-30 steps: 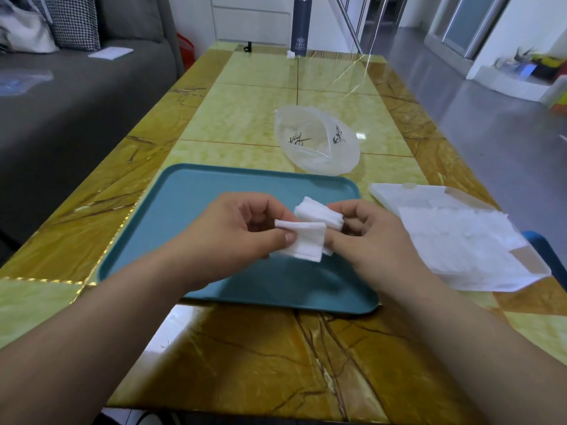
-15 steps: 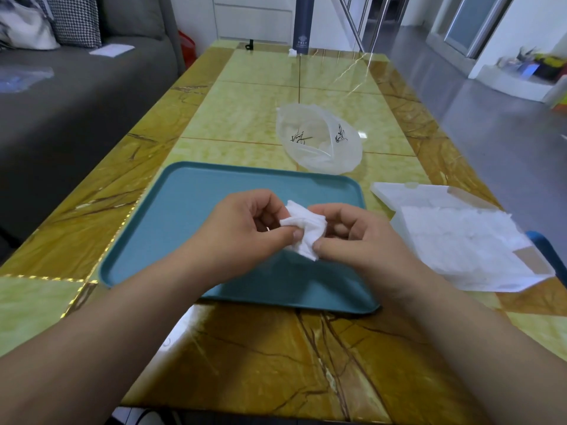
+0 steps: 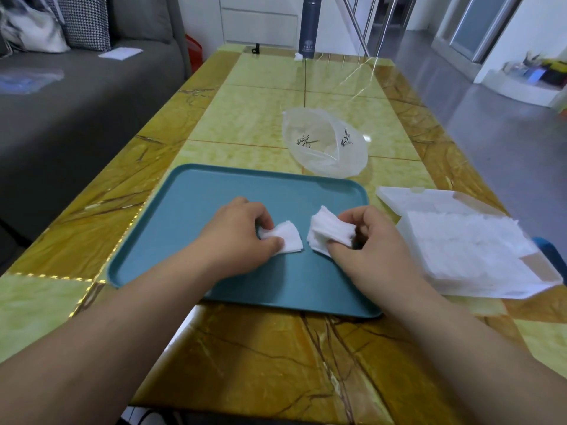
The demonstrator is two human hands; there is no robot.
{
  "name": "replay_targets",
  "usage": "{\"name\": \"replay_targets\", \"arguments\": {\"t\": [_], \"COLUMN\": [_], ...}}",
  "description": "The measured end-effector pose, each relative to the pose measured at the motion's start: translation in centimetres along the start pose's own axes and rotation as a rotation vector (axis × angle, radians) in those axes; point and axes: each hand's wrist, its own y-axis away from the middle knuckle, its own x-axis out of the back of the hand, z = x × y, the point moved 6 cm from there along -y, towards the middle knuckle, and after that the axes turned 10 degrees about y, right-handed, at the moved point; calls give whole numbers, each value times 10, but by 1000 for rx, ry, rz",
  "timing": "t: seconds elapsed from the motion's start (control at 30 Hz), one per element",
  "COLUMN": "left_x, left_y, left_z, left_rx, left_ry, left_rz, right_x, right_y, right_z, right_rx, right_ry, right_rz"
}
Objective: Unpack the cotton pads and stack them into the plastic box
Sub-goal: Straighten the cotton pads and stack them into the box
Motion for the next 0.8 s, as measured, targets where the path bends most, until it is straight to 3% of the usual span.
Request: {"name": "replay_targets", "arguments": {"t": [0.2, 0.47, 0.63, 0.8], "left_x": [-6, 0, -2, -7], "left_y": [7, 14, 28, 30], "left_z": [4, 9, 29, 36], "left_rx": [28, -19, -129, -186], "left_ry": [212, 408, 670, 551], "left_rz": [-95, -83, -275, -232], "right_x": [3, 3, 4, -4], "right_y": [0, -2, -2, 1], "right_z": [1, 1, 0, -7], "right_rx": [-15, -21, -24, 31], "right_ry": [-22, -85, -182, -184], "right_rz": [5, 4, -48, -218]}}
